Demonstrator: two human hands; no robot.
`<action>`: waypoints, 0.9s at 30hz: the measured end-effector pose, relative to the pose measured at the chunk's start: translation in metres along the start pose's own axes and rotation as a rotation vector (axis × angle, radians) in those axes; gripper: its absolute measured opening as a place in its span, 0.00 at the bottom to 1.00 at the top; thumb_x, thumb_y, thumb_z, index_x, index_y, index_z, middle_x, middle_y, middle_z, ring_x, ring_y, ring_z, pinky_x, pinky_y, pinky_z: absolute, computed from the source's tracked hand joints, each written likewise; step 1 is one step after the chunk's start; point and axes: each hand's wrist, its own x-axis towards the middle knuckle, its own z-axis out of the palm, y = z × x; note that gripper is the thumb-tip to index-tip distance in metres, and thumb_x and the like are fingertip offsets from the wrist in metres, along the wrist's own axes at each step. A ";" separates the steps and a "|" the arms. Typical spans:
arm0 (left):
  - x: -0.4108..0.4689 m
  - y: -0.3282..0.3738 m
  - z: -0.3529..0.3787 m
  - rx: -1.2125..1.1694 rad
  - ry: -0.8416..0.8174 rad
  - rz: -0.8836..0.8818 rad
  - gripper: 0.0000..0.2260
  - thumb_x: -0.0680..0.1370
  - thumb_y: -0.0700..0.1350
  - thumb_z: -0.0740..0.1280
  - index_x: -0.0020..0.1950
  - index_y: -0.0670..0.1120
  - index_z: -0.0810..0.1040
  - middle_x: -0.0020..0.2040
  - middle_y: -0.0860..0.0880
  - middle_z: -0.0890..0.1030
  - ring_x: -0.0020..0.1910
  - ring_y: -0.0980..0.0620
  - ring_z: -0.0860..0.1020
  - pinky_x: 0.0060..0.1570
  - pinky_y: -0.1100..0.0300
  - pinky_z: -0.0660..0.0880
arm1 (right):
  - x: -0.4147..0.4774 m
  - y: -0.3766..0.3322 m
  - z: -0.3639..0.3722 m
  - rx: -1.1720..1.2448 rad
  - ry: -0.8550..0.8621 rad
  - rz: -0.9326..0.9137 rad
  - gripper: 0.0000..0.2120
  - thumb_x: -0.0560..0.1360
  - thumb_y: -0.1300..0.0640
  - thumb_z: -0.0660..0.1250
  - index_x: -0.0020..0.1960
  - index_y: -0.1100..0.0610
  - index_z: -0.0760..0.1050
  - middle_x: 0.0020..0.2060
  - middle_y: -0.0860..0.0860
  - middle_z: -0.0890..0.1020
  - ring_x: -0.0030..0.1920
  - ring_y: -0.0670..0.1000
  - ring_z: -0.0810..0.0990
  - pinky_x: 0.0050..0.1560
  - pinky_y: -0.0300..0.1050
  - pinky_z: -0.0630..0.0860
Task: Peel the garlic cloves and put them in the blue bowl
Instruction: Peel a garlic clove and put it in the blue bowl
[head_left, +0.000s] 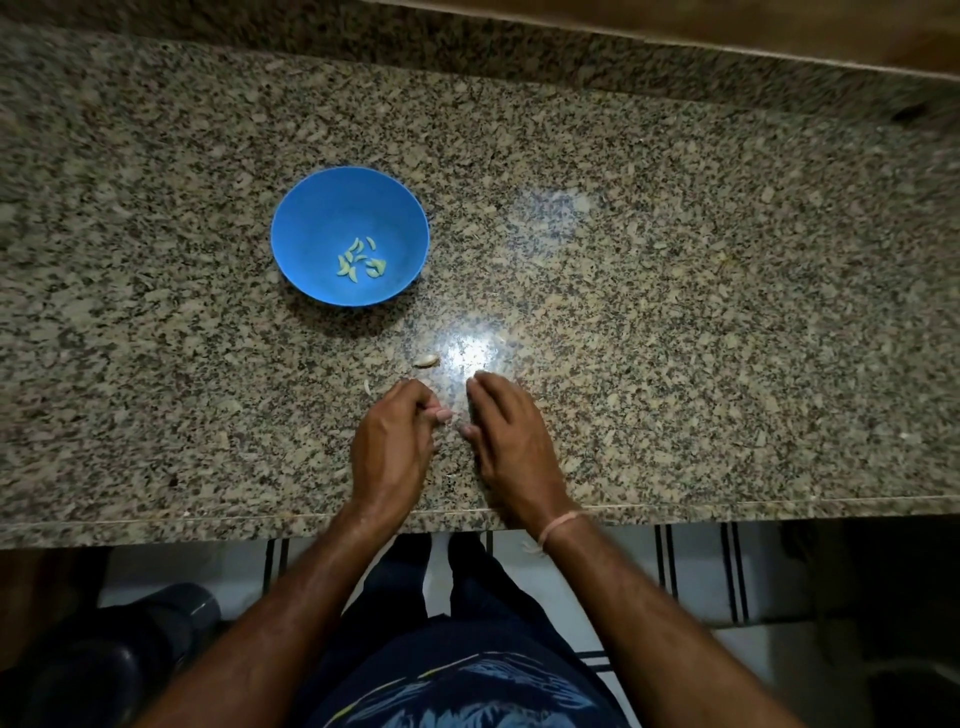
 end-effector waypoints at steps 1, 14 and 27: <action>0.000 0.000 0.000 -0.012 -0.004 -0.012 0.08 0.81 0.47 0.70 0.43 0.51 0.75 0.41 0.56 0.80 0.40 0.55 0.78 0.36 0.52 0.77 | -0.002 0.000 -0.001 0.036 0.023 0.010 0.24 0.83 0.55 0.65 0.78 0.58 0.68 0.74 0.55 0.71 0.74 0.50 0.67 0.75 0.48 0.69; -0.009 0.012 0.003 0.016 0.005 -0.125 0.06 0.79 0.50 0.72 0.45 0.51 0.78 0.39 0.56 0.81 0.39 0.55 0.78 0.33 0.60 0.67 | 0.022 0.010 -0.005 0.055 0.094 -0.097 0.07 0.80 0.56 0.71 0.57 0.54 0.83 0.54 0.47 0.80 0.54 0.47 0.75 0.47 0.41 0.75; -0.031 0.024 0.016 -0.061 0.102 -0.280 0.07 0.79 0.50 0.73 0.43 0.52 0.78 0.40 0.56 0.81 0.40 0.57 0.79 0.35 0.61 0.68 | 0.031 0.015 -0.014 0.093 0.010 -0.058 0.10 0.75 0.67 0.67 0.41 0.53 0.74 0.38 0.45 0.75 0.41 0.50 0.70 0.35 0.38 0.61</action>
